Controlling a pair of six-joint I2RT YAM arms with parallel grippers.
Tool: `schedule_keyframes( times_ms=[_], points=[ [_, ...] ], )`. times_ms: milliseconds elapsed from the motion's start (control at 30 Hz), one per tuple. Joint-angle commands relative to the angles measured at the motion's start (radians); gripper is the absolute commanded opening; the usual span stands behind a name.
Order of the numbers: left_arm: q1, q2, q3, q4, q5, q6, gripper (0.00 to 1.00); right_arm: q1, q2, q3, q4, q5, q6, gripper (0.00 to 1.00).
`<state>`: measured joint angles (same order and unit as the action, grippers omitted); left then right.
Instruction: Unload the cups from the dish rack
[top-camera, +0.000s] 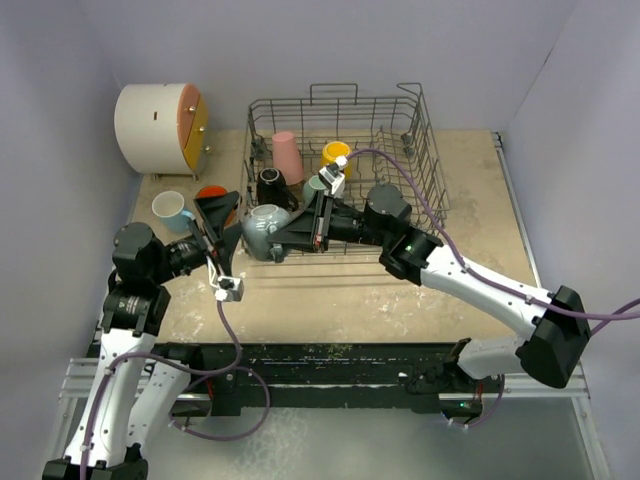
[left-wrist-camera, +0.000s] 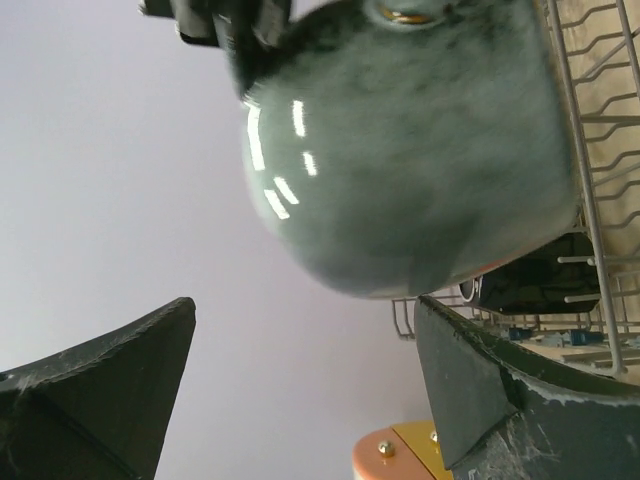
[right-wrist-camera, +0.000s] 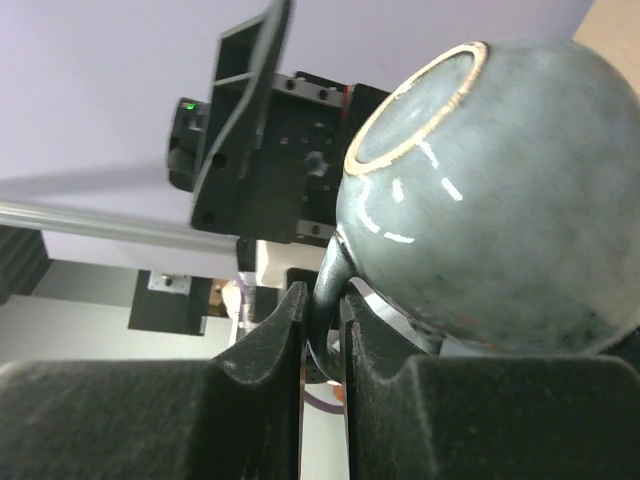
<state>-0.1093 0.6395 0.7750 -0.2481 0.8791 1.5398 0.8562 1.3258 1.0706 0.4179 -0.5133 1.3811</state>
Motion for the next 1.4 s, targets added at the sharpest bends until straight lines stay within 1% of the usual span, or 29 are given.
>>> schedule_keyframes(
  times_ms=[0, 67, 133, 200, 300, 400, 433, 533, 600, 667, 800, 933, 1033, 1133, 1233, 1367],
  points=[
    [-0.004, -0.017, 0.006, -0.001, 0.053, -0.009, 0.93, -0.018, -0.046, 0.087, -0.016, -0.027, -0.083, 0.0],
    [-0.003, -0.023, 0.009, 0.005, 0.032, -0.136, 0.93, -0.033, -0.035, 0.113, -0.034, -0.029, -0.094, 0.0],
    [-0.004, -0.039, 0.019, 0.016, 0.002, -0.309, 0.93, -0.05, -0.023, 0.134, -0.025, -0.03, -0.089, 0.0],
    [-0.004, -0.053, 0.034, -0.014, -0.023, -0.456, 0.93, -0.059, -0.007, 0.152, 0.005, -0.027, -0.072, 0.0],
    [-0.004, -0.097, 0.028, -0.085, 0.003, -0.532, 0.93, -0.06, 0.017, 0.144, 0.104, 0.009, -0.015, 0.0],
    [-0.004, -0.157, -0.013, -0.047, 0.027, -0.631, 0.94, -0.06, 0.027, 0.114, 0.263, 0.093, 0.083, 0.0],
    [-0.004, -0.167, -0.02, -0.032, 0.031, -0.662, 0.93, -0.056, 0.028, 0.111, 0.293, 0.122, 0.107, 0.0],
    [-0.004, -0.171, -0.035, 0.038, 0.02, -0.758, 0.93, -0.031, 0.027, 0.099, 0.357, 0.22, 0.167, 0.0],
    [-0.004, -0.159, -0.046, 0.102, 0.002, -0.81, 0.92, -0.011, 0.032, 0.11, 0.37, 0.26, 0.193, 0.0],
    [-0.004, -0.15, -0.071, 0.194, -0.016, -0.833, 0.91, 0.017, 0.041, 0.128, 0.373, 0.301, 0.209, 0.0],
    [-0.004, -0.144, -0.144, 0.39, -0.106, -0.864, 0.9, 0.066, 0.058, 0.166, 0.38, 0.366, 0.224, 0.0],
    [-0.004, -0.121, -0.157, 0.521, -0.168, -0.895, 0.9, 0.107, 0.073, 0.2, 0.401, 0.42, 0.234, 0.0],
    [-0.004, -0.101, -0.14, 0.571, -0.176, -0.94, 0.89, 0.139, 0.101, 0.218, 0.445, 0.452, 0.254, 0.0],
    [-0.004, -0.083, -0.132, 0.606, -0.189, -0.951, 0.88, 0.17, 0.131, 0.22, 0.503, 0.479, 0.284, 0.0],
    [-0.004, -0.076, -0.135, 0.625, -0.249, -0.936, 0.87, 0.192, 0.13, 0.211, 0.526, 0.514, 0.29, 0.0],
    [-0.005, -0.062, -0.146, 0.728, -0.316, -0.954, 0.86, 0.238, 0.118, 0.193, 0.529, 0.567, 0.292, 0.0]
  ],
)
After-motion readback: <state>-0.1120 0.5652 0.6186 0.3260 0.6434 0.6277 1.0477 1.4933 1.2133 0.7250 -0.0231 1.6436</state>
